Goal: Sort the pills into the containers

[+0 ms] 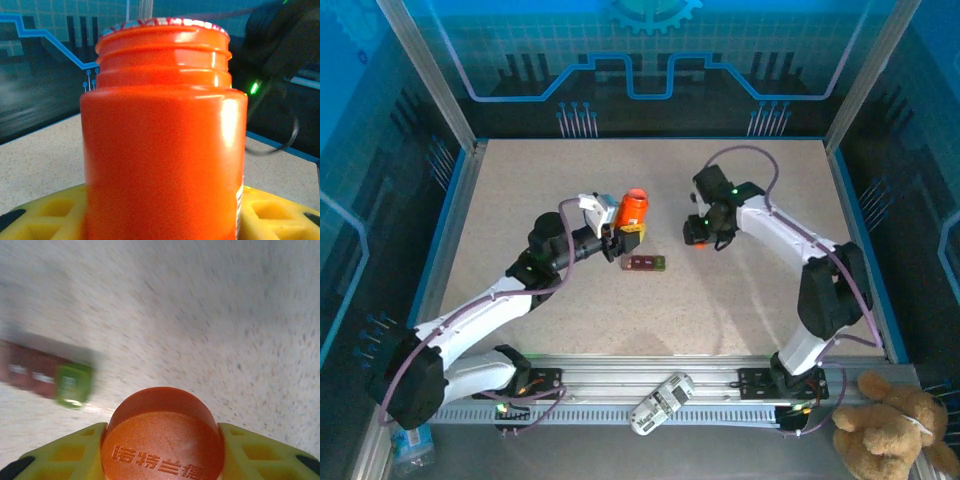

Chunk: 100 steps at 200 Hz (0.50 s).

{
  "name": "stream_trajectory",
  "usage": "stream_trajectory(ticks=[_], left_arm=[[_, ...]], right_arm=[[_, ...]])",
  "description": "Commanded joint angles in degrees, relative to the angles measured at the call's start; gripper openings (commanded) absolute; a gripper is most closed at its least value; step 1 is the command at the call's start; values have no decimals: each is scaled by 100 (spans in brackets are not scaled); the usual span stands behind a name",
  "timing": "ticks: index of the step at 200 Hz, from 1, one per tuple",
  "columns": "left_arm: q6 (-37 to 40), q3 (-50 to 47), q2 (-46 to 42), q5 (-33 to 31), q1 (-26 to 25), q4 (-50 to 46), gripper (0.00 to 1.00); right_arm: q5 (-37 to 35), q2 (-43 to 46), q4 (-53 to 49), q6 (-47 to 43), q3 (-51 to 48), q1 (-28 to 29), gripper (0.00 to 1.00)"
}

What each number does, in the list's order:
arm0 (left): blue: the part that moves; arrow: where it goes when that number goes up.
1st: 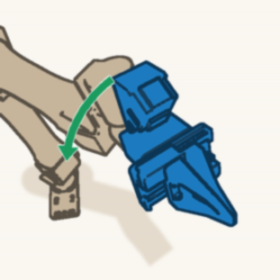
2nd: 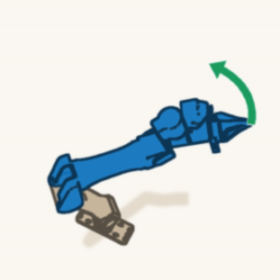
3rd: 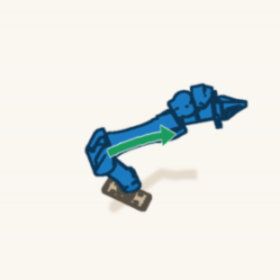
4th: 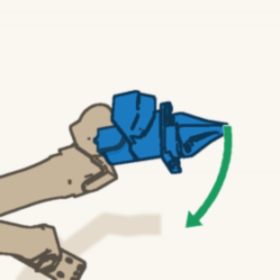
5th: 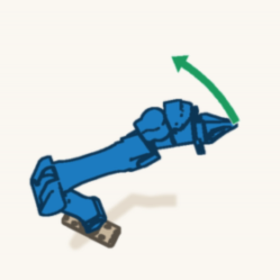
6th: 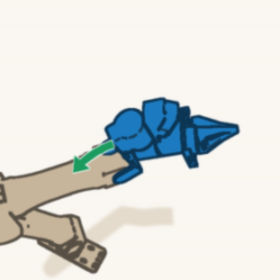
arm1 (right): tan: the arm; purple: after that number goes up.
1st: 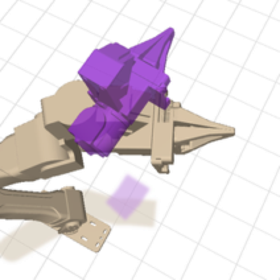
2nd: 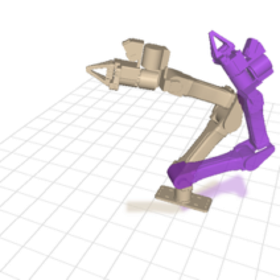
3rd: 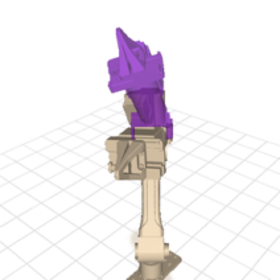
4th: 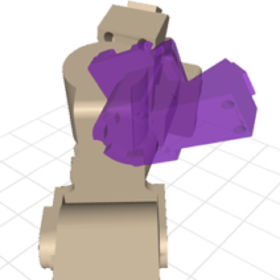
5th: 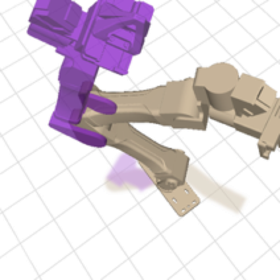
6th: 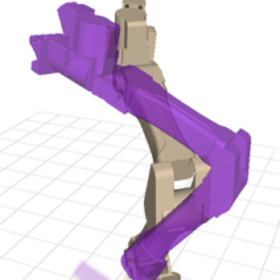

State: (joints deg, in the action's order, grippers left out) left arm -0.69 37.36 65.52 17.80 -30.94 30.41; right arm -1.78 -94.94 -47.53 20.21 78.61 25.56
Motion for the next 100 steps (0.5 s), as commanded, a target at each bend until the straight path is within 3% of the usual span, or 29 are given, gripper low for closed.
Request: stream_trajectory(ticks=[1, 42, 100], left_arm=[[280, -95, 112, 112, -43, 611, 0], [472, -443, 409, 206, -47, 1515, 0], [509, -484, 825, 329, -76, 1865, 0]], right_arm=[[622, 296, -622, -223, 727, 4, 43], [1312, 248, -1276, -552, 1964, -42, 43], [2011, 191, -1879, -1085, 2863, -61, 44]])
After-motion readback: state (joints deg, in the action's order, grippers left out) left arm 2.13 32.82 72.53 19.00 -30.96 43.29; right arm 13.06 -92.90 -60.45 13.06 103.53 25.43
